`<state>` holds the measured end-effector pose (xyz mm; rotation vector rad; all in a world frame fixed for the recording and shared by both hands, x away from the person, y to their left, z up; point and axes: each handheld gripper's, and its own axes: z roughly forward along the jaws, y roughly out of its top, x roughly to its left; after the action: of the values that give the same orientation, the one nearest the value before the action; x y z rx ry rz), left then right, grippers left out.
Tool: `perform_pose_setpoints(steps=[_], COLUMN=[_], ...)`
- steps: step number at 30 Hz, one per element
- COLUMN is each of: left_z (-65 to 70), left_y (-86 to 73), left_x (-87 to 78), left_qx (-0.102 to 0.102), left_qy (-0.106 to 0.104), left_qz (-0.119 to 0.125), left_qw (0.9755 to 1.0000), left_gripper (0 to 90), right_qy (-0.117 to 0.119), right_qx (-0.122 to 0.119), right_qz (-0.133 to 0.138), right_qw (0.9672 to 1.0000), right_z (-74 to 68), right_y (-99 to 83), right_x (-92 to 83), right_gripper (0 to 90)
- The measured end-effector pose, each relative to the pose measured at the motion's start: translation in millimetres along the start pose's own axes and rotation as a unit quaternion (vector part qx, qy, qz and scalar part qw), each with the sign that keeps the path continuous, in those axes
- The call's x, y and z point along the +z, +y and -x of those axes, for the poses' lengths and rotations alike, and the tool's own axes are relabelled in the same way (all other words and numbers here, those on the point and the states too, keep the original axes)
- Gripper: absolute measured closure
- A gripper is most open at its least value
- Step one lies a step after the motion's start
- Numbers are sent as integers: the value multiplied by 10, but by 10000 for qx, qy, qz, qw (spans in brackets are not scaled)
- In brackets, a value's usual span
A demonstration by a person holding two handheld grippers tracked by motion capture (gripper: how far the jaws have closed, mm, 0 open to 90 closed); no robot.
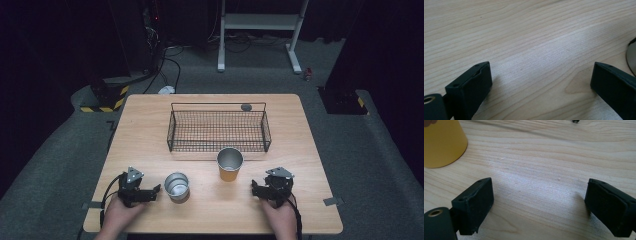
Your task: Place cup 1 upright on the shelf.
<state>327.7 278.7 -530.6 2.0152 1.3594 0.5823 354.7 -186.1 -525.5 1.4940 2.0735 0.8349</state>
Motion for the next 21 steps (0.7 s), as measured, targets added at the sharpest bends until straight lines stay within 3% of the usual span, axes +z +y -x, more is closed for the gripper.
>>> perform_pose_setpoints(steps=[1, 4, 11, 21], left_z=[-7, -66, -208, -225], left_y=[-2, -27, -69, -49], left_x=[3, -27, -63, -39], left_qx=[-57, 44, -42, -34], left_qy=[29, 98, 38, 30], left_qz=[2, 39, 0, -8], left_qw=[10000, 9999, 10000, 10000], left_gripper=[3, 10, 10, 5], right_qy=[1, 19, 55, 170], right_qx=[-5, -16, -67, -135], right_qz=[0, -3, -3, 52], right_qw=[10000, 10000, 10000, 9998], right_z=[1, 2, 11, 24], right_y=[0, 2, 3, 22], right_x=[0, 2, 2, -39], right_gripper=[85, 85, 85, 105])
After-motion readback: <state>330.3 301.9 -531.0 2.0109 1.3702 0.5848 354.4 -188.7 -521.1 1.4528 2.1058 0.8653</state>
